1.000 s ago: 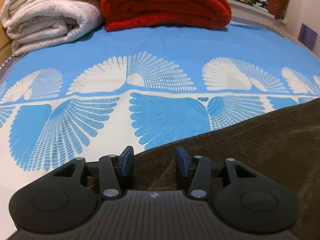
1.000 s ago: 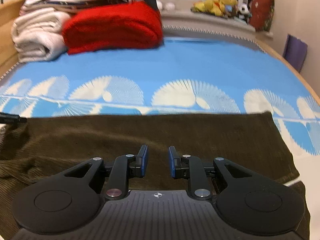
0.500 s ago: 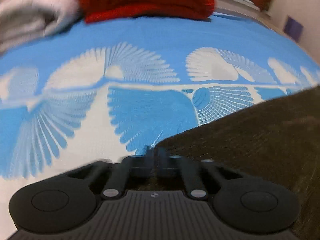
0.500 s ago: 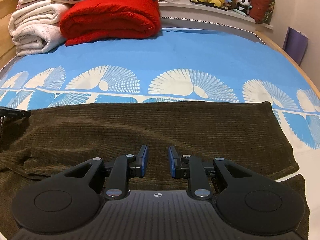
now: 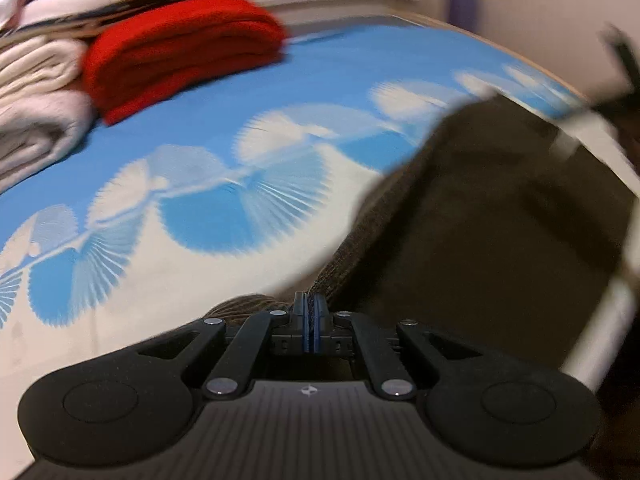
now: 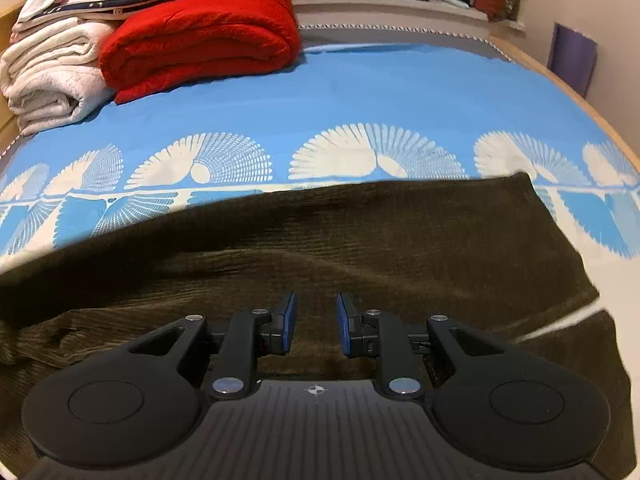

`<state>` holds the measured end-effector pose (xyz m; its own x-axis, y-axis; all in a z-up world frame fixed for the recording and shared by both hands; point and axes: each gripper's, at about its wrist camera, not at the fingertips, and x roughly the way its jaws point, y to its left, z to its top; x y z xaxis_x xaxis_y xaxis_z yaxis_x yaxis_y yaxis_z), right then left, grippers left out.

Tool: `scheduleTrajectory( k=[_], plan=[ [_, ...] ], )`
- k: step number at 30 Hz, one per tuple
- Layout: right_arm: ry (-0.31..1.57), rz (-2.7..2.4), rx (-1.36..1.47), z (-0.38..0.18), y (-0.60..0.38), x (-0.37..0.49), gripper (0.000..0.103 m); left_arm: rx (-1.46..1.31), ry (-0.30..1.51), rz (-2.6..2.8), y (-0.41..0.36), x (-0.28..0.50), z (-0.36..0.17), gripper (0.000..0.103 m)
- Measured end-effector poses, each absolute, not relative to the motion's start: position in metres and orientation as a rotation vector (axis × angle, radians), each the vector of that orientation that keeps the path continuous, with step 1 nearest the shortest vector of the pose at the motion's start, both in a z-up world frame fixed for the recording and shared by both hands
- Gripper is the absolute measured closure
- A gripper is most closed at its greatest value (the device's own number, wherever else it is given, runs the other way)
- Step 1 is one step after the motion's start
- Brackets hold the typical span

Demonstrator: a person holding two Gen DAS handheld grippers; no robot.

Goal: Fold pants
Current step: 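Grasp the waistband edge with the left tool and lift it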

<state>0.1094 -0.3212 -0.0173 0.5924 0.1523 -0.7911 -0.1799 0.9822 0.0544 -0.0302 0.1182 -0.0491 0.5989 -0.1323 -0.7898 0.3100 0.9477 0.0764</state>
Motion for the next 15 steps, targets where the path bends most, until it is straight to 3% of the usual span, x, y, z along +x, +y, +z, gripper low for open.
scheduleTrajectory(
  k=[4,6,7,11,15],
  plan=[
    [0.927,0.200,0.004,-0.012,-0.320,0.097,0.080,0.229,1.007,-0.345,0.105,-0.086,-0.065,0.103],
    [0.925,0.206,0.004,-0.009,-0.319,0.092,0.080,0.166,1.063,-0.268,0.119,-0.091,-0.073,0.099],
    [0.924,0.208,0.007,-0.008,-0.319,0.090,0.080,0.089,1.078,-0.187,0.134,-0.091,-0.075,0.098],
    [0.934,0.194,0.060,-0.007,-0.325,0.091,0.080,-0.454,1.139,0.129,0.219,-0.092,-0.088,0.078],
    [0.949,0.157,0.168,-0.011,-0.338,0.101,0.080,-0.745,1.215,0.294,0.262,-0.097,-0.118,0.077]
  ],
)
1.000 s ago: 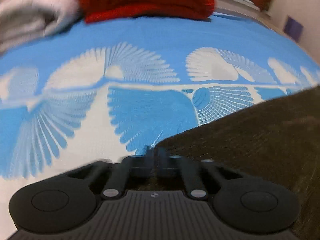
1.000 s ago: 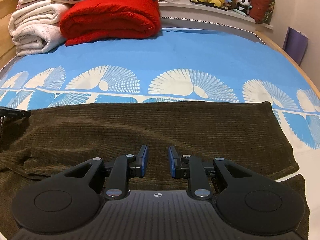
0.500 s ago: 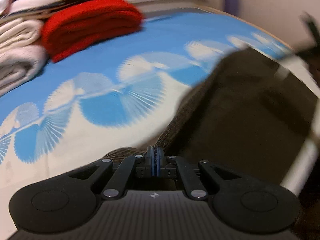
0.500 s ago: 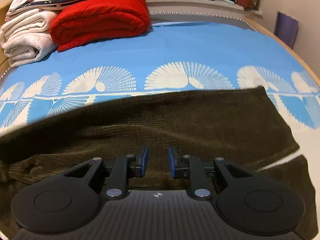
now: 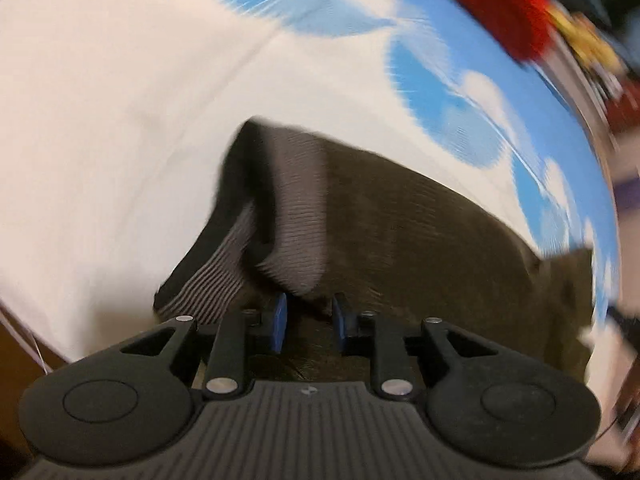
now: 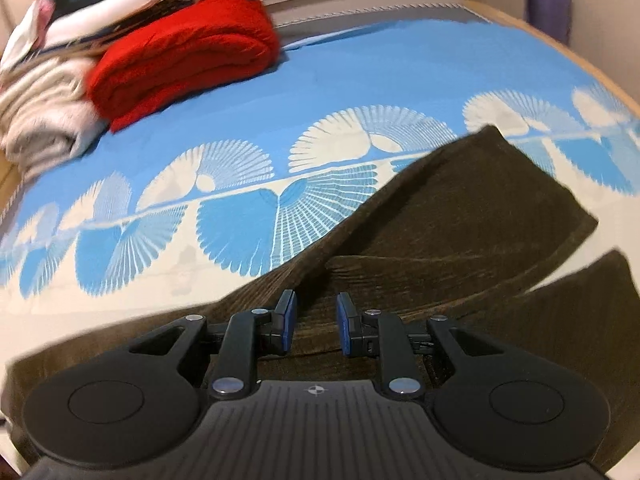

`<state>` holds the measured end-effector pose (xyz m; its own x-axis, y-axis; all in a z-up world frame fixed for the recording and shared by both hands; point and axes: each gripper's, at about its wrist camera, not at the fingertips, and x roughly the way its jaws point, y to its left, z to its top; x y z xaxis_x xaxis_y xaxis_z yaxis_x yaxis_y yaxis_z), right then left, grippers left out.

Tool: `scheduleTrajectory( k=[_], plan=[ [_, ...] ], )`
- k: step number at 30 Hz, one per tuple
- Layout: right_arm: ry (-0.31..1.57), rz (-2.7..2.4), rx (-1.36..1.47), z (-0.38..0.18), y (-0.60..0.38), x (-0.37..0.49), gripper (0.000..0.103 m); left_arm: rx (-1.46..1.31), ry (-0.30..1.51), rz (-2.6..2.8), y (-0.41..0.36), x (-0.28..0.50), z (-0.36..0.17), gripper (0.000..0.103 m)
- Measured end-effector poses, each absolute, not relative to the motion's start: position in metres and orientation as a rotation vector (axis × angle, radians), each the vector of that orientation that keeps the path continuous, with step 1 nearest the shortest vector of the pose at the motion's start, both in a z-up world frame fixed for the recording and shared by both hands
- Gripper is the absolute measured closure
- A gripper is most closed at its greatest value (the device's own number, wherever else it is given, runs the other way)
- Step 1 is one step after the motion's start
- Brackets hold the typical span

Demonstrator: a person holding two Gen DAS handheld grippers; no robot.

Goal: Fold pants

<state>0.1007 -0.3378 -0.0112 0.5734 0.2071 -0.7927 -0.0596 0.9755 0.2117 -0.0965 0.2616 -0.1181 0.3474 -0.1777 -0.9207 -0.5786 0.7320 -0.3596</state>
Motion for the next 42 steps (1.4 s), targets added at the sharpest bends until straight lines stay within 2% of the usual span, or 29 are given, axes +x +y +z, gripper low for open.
scheduleTrajectory(
  k=[3,4,5,8,10,14,15,17,20,23,27,28,30,37,42],
  plan=[
    [0.953,0.131,0.246,-0.015,-0.347,0.110,0.080,-0.839,1.232,0.298,0.269,-0.089,-0.130,0.063],
    [0.953,0.123,0.268,-0.016,-0.350,0.114,0.080,-0.844,1.238,0.314,0.269,-0.086,-0.132,0.050],
    [0.953,0.115,0.288,-0.017,-0.352,0.118,0.080,-0.834,1.246,0.335,0.269,-0.082,-0.134,0.046],
    [0.952,0.087,0.350,-0.022,-0.362,0.133,0.080,-0.829,1.249,0.350,0.267,-0.079,-0.138,0.046],
    [0.960,0.072,0.404,-0.029,-0.367,0.144,0.075,-0.824,1.249,0.337,0.270,-0.072,-0.136,0.046],
    [1.008,0.050,0.492,-0.053,-0.369,0.169,0.071,-0.783,1.255,0.328,0.267,-0.062,-0.136,0.046],
    [1.021,0.048,0.506,-0.060,-0.367,0.174,0.070,-0.774,1.263,0.332,0.267,-0.061,-0.137,0.047],
    [1.034,0.040,0.526,-0.070,-0.363,0.183,0.070,-0.756,1.274,0.351,0.268,-0.060,-0.139,0.059],
    [1.028,0.026,0.548,-0.082,-0.359,0.197,0.070,-0.726,1.281,0.356,0.268,-0.059,-0.140,0.069],
    [1.037,0.002,0.559,-0.095,-0.355,0.208,0.070,-0.669,1.275,0.343,0.263,-0.058,-0.137,0.074],
    [1.045,-0.017,0.548,-0.107,-0.349,0.215,0.070,-0.639,1.243,0.347,0.261,-0.059,-0.129,0.078],
    [1.036,-0.019,0.537,-0.107,-0.350,0.216,0.078,-0.640,1.233,0.350,0.261,-0.060,-0.127,0.079],
    [1.001,-0.017,0.516,-0.102,-0.351,0.214,0.100,-0.647,1.205,0.359,0.262,-0.061,-0.122,0.080],
    [0.836,0.074,0.519,-0.034,-0.385,0.172,0.100,-0.645,1.088,0.388,0.262,-0.069,-0.097,0.083],
    [0.836,0.245,0.497,0.004,-0.418,0.107,0.100,-0.592,1.038,0.402,0.264,-0.087,-0.079,0.084]
  ],
)
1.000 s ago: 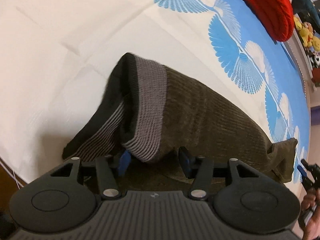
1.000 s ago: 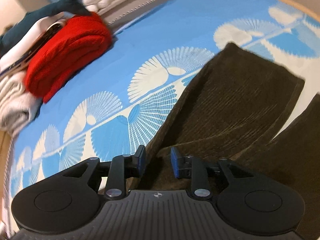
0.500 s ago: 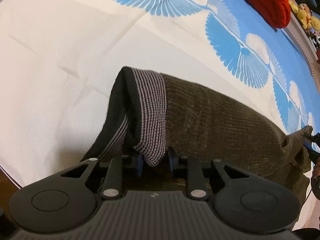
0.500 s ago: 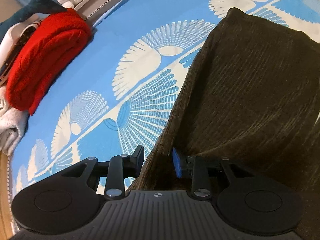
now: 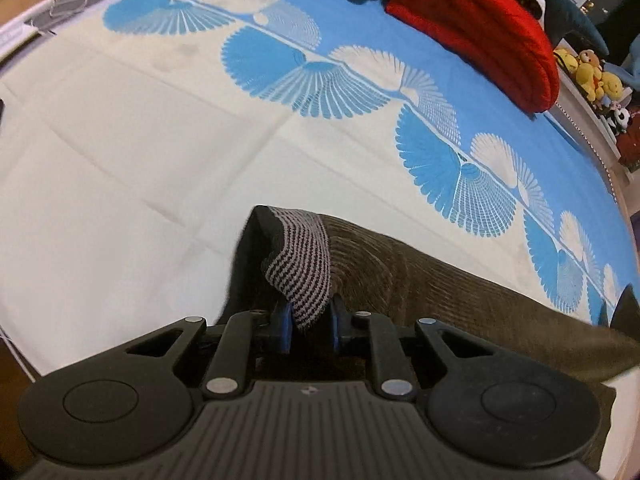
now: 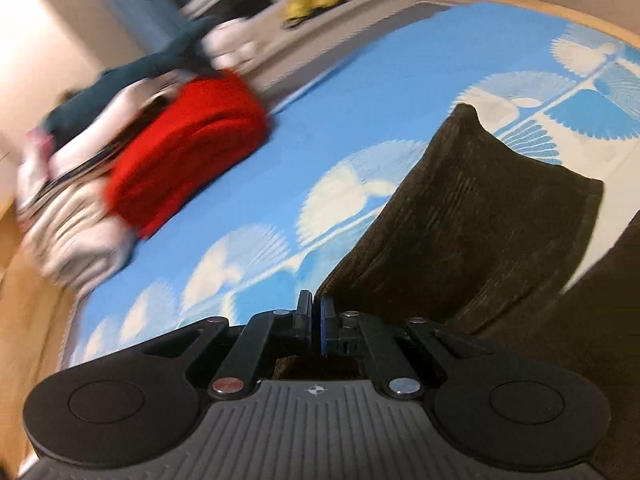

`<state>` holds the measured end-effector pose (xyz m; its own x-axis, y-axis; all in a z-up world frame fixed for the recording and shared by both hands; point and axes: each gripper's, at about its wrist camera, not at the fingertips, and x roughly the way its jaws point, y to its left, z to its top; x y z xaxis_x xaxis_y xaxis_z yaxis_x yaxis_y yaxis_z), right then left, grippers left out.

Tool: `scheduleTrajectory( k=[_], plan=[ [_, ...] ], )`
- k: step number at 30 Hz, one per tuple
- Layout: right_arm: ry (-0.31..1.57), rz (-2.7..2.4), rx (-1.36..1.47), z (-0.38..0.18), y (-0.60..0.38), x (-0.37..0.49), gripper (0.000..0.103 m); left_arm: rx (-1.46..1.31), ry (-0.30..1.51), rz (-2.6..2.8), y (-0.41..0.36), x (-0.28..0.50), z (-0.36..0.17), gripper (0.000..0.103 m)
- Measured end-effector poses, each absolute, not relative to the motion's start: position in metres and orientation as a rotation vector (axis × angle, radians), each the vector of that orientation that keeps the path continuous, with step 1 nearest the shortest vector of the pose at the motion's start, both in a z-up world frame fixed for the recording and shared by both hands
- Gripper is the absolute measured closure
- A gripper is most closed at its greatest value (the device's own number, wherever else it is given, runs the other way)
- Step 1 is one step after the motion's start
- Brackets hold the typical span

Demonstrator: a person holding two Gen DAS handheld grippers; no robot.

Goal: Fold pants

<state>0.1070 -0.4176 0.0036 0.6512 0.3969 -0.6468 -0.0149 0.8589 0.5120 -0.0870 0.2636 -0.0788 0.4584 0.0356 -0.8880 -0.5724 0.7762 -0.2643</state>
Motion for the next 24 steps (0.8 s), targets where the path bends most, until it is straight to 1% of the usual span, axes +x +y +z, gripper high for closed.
scheduleTrajectory(
  k=[3,5,7,9,10,12,14,16,19,24],
  plan=[
    [0.912,0.364,0.341,0.004,-0.424,0.061,0.100,-0.547,1.066,0.400,0.266,-0.100,-0.078,0.084],
    [1.067,0.429,0.210,-0.018,-0.423,0.038,0.100,-0.497,1.138,0.389,0.265,-0.103,-0.087,0.084],
    [1.247,0.468,0.036,-0.052,-0.419,0.019,0.100,-0.441,1.221,0.367,0.260,-0.100,-0.098,0.083],
    [1.300,0.468,-0.082,-0.068,-0.420,0.010,0.098,-0.388,1.254,0.369,0.255,-0.095,-0.102,0.080],
    [1.295,0.474,-0.086,-0.069,-0.425,0.011,0.097,-0.388,1.248,0.373,0.255,-0.093,-0.100,0.079],
    [1.203,0.435,-0.043,-0.055,-0.435,0.021,0.097,-0.414,1.237,0.390,0.256,-0.091,-0.097,0.074],
    [1.102,0.402,0.035,-0.039,-0.441,0.036,0.092,-0.442,1.232,0.402,0.258,-0.089,-0.097,0.065],
    [1.010,0.348,0.080,-0.028,-0.440,0.054,0.083,-0.456,1.244,0.408,0.258,-0.088,-0.102,0.057],
    [0.958,0.309,0.109,-0.028,-0.425,0.081,0.071,-0.464,1.267,0.421,0.258,-0.084,-0.108,0.054],
    [0.986,0.271,-0.026,-0.053,-0.384,0.116,0.061,-0.459,1.297,0.447,0.259,-0.080,-0.115,0.052]
  ],
)
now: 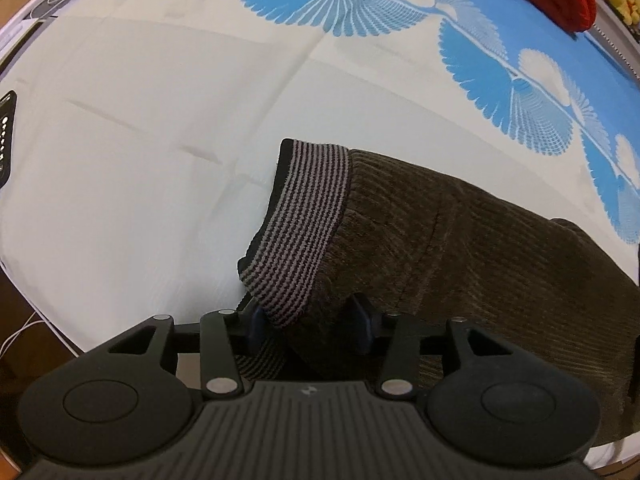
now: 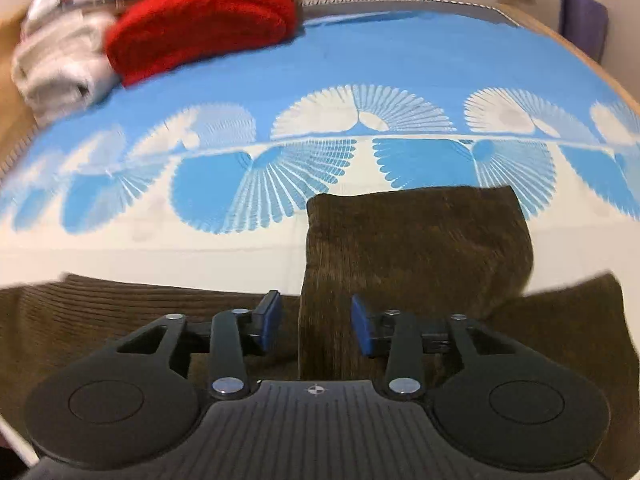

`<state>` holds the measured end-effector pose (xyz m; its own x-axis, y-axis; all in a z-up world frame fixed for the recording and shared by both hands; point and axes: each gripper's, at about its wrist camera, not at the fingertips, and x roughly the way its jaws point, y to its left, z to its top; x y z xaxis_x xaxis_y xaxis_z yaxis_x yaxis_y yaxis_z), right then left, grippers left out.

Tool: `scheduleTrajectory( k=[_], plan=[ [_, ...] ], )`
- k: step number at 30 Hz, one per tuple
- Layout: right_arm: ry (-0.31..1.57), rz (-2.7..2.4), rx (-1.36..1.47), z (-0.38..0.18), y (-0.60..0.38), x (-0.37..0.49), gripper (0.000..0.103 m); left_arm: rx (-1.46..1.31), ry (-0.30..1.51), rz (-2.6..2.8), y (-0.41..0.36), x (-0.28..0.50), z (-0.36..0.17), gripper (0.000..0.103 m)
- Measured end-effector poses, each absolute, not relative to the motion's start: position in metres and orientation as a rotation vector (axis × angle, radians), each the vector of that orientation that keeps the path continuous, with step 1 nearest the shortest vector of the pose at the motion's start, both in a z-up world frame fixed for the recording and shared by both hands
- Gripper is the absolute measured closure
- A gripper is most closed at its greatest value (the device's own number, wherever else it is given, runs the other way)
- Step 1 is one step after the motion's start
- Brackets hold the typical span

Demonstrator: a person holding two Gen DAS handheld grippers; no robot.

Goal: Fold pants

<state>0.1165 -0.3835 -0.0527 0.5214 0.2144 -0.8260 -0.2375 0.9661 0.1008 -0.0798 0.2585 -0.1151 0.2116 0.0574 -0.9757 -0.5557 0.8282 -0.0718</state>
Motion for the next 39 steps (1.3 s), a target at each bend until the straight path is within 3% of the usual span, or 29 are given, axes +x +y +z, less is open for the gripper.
scheduleTrajectory(
  k=[5,12,14,15,16,19,21,23,26,33,39],
  plan=[
    [1.016,0.248,-0.220,-0.081,-0.341,0.141,0.056,-0.433,1.324,0.449,0.256,-0.072,-0.121,0.049],
    [1.056,0.213,-0.356,-0.107,-0.321,0.148,0.059,-0.422,1.348,0.458,0.258,-0.064,-0.126,0.048],
    [1.055,0.186,-0.351,-0.105,-0.326,0.147,0.072,-0.416,1.353,0.460,0.257,-0.063,-0.127,0.048],
    [1.056,0.176,-0.336,-0.103,-0.330,0.147,0.086,-0.414,1.354,0.461,0.257,-0.063,-0.128,0.048],
    [1.051,0.160,-0.301,-0.099,-0.337,0.146,0.093,-0.410,1.353,0.461,0.257,-0.063,-0.128,0.048],
    [0.976,0.052,-0.152,-0.073,-0.369,0.141,0.095,-0.392,1.347,0.463,0.253,-0.065,-0.126,0.048],
    [0.884,-0.034,0.003,-0.044,-0.402,0.130,0.095,-0.375,1.336,0.471,0.250,-0.067,-0.123,0.055],
    [0.779,-0.135,0.143,-0.015,-0.441,0.109,0.096,-0.360,1.315,0.478,0.249,-0.069,-0.118,0.071],
    [0.739,-0.254,0.356,-0.001,-0.501,0.070,0.096,-0.354,1.292,0.466,0.248,-0.074,-0.111,0.078],
    [0.992,-0.342,0.656,-0.055,-0.596,0.004,0.096,-0.356,1.310,0.387,0.249,-0.081,-0.113,0.077],
    [1.068,-0.320,0.833,-0.088,-0.632,-0.010,0.087,-0.484,1.317,0.382,0.261,-0.083,-0.119,0.062]
  ],
)
